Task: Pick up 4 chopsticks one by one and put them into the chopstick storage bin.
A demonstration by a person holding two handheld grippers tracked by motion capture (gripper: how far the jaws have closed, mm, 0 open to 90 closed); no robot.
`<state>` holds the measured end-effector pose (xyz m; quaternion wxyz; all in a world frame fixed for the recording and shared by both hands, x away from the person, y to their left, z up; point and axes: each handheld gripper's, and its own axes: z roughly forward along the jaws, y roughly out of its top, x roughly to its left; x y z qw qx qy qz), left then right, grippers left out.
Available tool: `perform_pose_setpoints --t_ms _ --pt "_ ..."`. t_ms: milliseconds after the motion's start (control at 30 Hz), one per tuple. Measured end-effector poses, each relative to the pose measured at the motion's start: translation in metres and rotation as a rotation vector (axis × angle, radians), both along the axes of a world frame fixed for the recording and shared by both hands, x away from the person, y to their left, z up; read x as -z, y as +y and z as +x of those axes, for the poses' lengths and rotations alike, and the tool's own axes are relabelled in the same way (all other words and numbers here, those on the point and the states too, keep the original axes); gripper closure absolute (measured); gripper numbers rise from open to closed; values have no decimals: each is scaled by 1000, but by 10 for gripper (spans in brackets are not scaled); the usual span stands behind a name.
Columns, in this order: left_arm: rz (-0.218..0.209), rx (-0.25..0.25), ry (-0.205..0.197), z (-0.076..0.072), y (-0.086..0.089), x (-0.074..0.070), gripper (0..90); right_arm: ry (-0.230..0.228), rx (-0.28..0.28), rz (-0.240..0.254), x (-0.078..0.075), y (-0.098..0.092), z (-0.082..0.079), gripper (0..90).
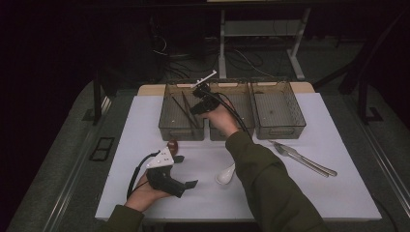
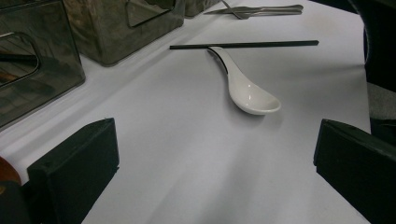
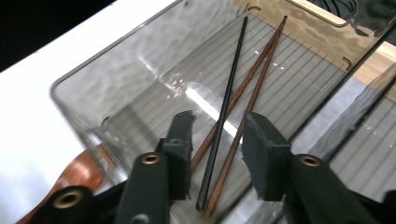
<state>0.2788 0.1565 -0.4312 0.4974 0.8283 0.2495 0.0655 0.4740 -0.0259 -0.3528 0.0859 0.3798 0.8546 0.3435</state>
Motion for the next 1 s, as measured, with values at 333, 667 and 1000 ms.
perform_pose_setpoints --t_ms 333,667,1000 --pt "12 -4 -1 0 -1 1 0 -33 -25 57 -16 -43 -28 518" --pt "11 -11 5 0 -1 1 0 -57 -45 85 -19 -89 -57 488" --pt "18 -16 1 1 1 1 0 -74 -86 96 -16 -126 -86 458"
